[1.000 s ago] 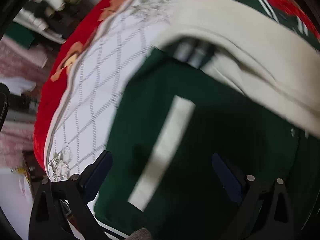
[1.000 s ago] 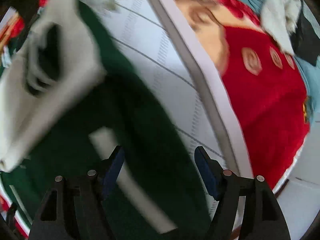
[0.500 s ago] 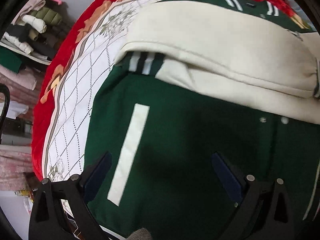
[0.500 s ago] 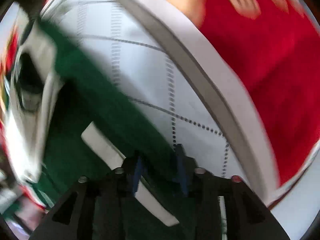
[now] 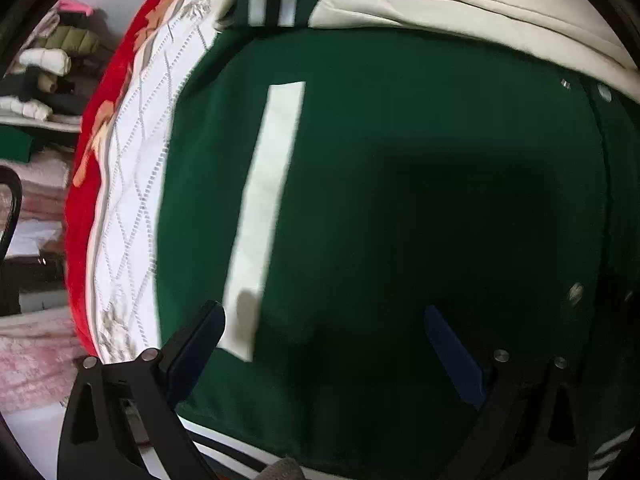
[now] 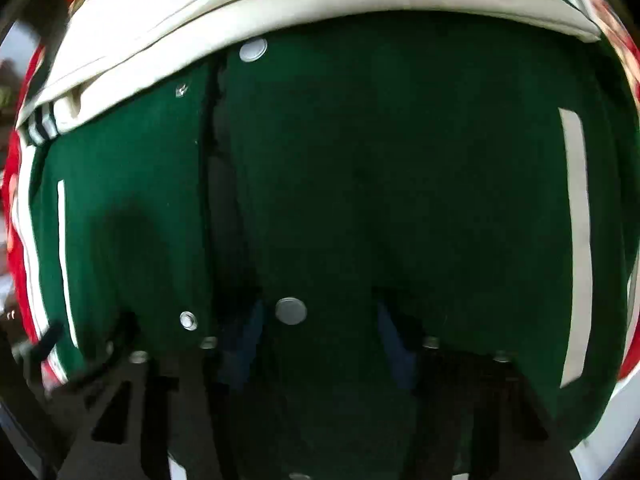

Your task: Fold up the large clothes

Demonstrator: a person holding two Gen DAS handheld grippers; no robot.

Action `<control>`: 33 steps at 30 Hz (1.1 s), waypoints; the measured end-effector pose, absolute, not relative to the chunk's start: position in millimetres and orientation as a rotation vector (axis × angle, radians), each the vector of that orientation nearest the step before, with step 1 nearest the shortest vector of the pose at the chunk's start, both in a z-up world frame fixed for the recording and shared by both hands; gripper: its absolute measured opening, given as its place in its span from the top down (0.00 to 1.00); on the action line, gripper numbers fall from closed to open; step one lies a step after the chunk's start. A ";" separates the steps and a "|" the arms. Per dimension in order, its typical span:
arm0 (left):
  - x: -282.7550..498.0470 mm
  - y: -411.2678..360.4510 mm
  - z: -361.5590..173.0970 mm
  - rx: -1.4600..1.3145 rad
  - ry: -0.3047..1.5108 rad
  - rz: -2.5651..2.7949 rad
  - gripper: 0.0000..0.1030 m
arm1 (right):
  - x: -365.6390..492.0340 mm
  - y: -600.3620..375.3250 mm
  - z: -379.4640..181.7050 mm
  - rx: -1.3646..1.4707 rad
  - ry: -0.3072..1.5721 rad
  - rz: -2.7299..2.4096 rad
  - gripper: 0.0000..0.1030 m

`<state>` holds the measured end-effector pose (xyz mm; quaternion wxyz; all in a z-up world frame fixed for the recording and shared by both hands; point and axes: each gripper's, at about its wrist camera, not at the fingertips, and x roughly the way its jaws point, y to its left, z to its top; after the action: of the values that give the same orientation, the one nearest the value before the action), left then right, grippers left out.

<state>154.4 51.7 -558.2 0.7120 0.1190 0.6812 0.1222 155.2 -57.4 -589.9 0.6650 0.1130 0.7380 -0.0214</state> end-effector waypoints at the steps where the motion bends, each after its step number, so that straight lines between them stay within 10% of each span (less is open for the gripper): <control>1: 152.7 55.3 -556.5 0.291 1.499 0.272 0.00 | 154.0 -56.3 -588.7 0.275 1.668 -0.055 0.65; 6: 149.9 86.7 -548.8 0.323 1.487 0.333 0.00 | 147.3 -42.5 -588.2 0.449 1.718 0.044 0.83; 14: 162.8 81.8 -515.0 0.277 1.400 0.342 0.00 | 138.9 -63.9 -594.0 0.566 1.768 0.179 0.84; 16: 171.1 61.4 -506.9 0.259 1.362 0.312 0.00 | 137.2 -109.5 -567.9 0.555 1.686 0.087 0.69; 18: 179.7 37.2 -504.6 0.248 1.335 0.280 0.00 | 145.6 -146.6 -545.1 0.513 1.607 -0.009 0.28; 25: 224.5 -53.2 -539.0 0.325 1.328 0.176 0.00 | 180.1 -247.7 -544.9 0.133 1.498 -0.258 0.25; 29: 242.1 -67.2 -559.2 0.386 1.329 0.190 0.00 | 198.5 -266.0 -563.9 0.092 1.482 -0.194 0.73; 33: 244.5 -54.2 -565.1 0.339 1.331 0.177 0.00 | 185.2 -337.1 -562.7 0.508 1.376 -0.323 0.75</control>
<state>244.5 -54.2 -565.1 0.7696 0.1563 0.6137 0.0817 185.2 -337.1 -562.7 0.7311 0.2308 0.6251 -0.1466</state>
